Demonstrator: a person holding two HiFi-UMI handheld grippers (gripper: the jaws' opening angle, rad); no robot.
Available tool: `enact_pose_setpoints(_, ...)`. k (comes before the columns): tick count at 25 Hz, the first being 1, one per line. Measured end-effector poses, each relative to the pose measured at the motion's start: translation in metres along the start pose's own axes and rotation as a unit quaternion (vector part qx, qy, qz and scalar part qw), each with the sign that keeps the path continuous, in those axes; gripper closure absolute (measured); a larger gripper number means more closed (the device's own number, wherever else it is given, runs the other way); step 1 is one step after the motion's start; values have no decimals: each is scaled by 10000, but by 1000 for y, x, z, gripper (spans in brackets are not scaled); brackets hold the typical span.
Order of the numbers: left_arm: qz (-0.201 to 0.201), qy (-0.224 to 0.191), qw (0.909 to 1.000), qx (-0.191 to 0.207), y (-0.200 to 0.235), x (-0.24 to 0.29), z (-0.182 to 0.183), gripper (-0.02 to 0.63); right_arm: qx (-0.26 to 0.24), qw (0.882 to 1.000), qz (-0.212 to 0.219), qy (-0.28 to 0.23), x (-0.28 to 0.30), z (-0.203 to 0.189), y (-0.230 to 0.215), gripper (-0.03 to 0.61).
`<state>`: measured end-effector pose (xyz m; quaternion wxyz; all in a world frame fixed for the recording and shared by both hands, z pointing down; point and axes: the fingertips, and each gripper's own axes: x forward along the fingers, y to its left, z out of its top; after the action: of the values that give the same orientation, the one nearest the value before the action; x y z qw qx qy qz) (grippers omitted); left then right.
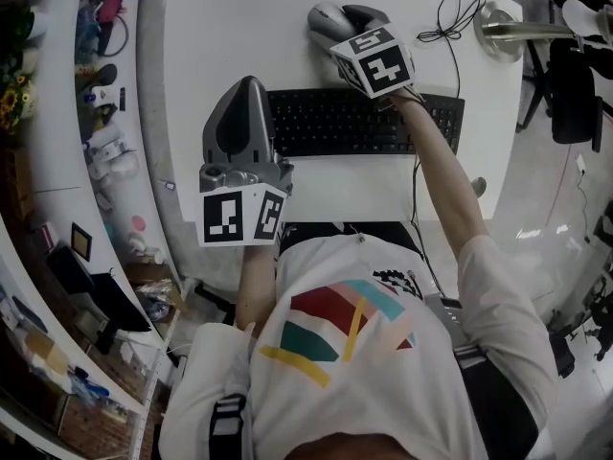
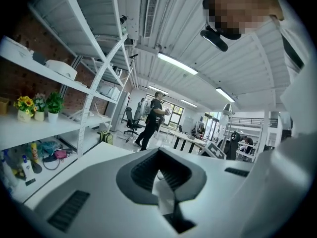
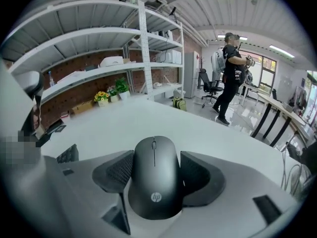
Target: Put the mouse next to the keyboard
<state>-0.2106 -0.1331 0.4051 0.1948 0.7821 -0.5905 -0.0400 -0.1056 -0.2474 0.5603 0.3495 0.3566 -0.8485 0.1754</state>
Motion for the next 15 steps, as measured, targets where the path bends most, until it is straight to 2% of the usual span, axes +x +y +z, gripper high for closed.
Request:
enact_pose_setpoints(4, -335, -48, 9994, 27, -30, 3, 10, 571, 312, 9975, -335, -539, -49, 26, -16, 272)
enact_pose_setpoints(6, -547, -18, 9985, 57, -50, 5, 11, 571, 477, 9947, -560, -715, -80, 26, -30, 272)
enact_pose_setpoints(10, -1063, 72, 9943, 0, -94, 16, 11, 571, 926, 9851, -1132, -909, -141, 2, -75, 272)
enact_pose_setpoints(15, -1665, 298, 9856, 20, -140, 37, 4, 571, 1787, 9604, -1833, -1103, -207, -50, -135, 272)
